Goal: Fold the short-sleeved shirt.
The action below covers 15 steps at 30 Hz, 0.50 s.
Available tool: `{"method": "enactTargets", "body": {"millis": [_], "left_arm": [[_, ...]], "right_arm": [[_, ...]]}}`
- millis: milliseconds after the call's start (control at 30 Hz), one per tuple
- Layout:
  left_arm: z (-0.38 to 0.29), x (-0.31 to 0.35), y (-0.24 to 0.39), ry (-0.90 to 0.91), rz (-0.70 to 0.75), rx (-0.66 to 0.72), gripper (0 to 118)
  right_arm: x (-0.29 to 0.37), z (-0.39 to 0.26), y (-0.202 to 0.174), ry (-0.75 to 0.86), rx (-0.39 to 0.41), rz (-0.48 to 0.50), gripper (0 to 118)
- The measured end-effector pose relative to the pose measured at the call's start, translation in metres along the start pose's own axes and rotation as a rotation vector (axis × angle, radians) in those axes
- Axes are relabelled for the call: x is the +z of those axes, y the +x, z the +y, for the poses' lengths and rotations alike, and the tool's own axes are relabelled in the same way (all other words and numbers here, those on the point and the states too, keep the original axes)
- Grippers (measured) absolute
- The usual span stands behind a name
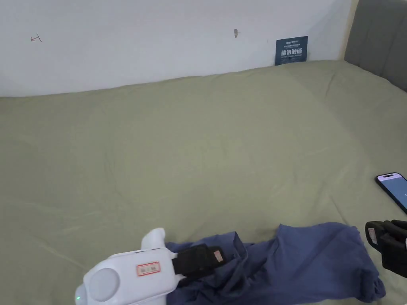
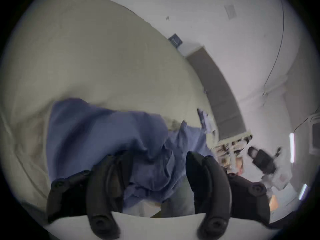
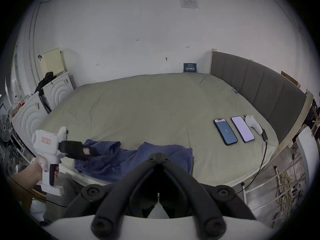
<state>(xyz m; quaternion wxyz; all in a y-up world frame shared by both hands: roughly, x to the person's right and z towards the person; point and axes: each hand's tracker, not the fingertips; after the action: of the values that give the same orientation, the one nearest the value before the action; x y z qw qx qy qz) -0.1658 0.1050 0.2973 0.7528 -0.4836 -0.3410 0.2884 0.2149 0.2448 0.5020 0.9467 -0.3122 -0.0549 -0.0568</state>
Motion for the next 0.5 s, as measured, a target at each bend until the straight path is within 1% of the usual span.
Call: {"method": "enactTargets", "body": {"millis": [33, 67, 100, 133, 167, 233, 267, 300, 367, 400, 433, 467, 500], "left_arm": [[0.001, 0.012, -0.004, 0.043, -0.011, 0.014, 68], [-0.001, 0.020, -0.009, 0.107, 0.000, 0.029, 59], [-0.003, 0.025, -0.015, 0.151, 0.015, 0.052, 42], [-0.004, 0.026, -0.023, 0.179, 0.028, 0.083, 17], [-0.006, 0.023, -0.035, 0.188, 0.018, 0.129, 5], [-0.013, 0.012, -0.047, 0.168, 0.018, 0.186, 4], [-0.017, 0.002, -0.049, 0.126, -0.024, 0.196, 1], [-0.022, -0.009, -0.047, 0.102, -0.038, 0.189, 1], [-0.030, -0.027, -0.037, 0.064, -0.008, 0.103, 1], [-0.034, -0.036, -0.033, 0.048, -0.008, 0.080, 1], [-0.039, -0.046, -0.027, 0.021, -0.012, 0.074, 1], [-0.043, -0.053, -0.019, 0.015, 0.031, 0.065, 1], [-0.047, -0.058, -0.014, 0.024, 0.005, 0.055, 1]], "right_arm": [[0.000, 0.000, 0.000, -0.001, 0.000, -0.001, 0], [0.000, -0.001, -0.001, -0.001, 0.000, -0.002, 0], [0.001, -0.001, -0.001, 0.000, -0.001, -0.001, 0], [0.001, -0.001, -0.001, 0.000, -0.001, 0.003, 0], [0.002, -0.002, -0.002, 0.001, 0.000, 0.006, 0], [0.003, -0.002, -0.004, -0.002, 0.009, 0.010, 0], [0.005, -0.002, -0.005, -0.001, 0.014, 0.010, 0], [0.006, -0.002, -0.005, 0.002, 0.017, 0.007, 0], [0.009, -0.002, -0.005, 0.006, 0.019, 0.005, 0], [0.010, -0.002, -0.005, 0.008, 0.018, 0.003, 0], [0.011, -0.002, -0.005, 0.008, 0.018, 0.002, 0], [0.012, -0.003, -0.007, 0.006, 0.020, 0.002, 0], [0.013, -0.003, -0.007, 0.004, 0.023, 0.003, 0]]}}
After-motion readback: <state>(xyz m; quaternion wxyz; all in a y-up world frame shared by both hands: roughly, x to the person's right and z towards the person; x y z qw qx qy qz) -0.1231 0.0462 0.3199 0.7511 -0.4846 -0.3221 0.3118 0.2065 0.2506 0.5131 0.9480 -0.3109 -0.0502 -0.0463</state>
